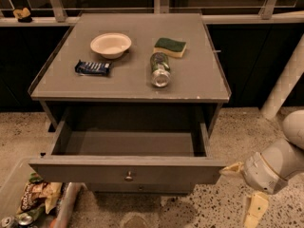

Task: Close top drawer

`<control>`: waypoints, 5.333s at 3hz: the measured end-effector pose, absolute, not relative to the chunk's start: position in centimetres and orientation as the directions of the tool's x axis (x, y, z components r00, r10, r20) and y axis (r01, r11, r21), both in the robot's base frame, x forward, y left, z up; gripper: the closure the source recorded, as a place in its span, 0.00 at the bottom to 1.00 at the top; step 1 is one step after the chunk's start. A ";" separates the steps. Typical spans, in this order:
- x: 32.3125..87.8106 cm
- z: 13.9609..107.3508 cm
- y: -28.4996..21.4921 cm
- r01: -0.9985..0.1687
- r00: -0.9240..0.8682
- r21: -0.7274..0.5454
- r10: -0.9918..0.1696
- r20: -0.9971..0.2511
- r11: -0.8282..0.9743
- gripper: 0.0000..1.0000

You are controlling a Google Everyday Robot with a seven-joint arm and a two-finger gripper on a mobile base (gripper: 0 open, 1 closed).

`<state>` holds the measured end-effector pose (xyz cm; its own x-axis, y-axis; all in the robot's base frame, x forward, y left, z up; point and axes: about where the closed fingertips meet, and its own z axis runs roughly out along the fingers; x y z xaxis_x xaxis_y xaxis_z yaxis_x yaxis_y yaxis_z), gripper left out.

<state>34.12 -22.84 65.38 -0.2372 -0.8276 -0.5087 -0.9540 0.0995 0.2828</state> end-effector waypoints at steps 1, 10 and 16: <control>36.9 68.3 -24.8 -0.967 -0.249 0.180 -0.827 -0.505 0.182 0.00; 34.3 72.9 -17.9 -1.000 -0.008 0.029 -0.883 -0.469 -0.006 0.00; 41.3 66.7 -18.3 -0.995 -0.051 0.097 -0.849 -0.526 0.000 0.00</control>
Offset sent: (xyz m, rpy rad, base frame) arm 0.0928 -0.0900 0.1218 -0.0373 -0.2944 -0.2593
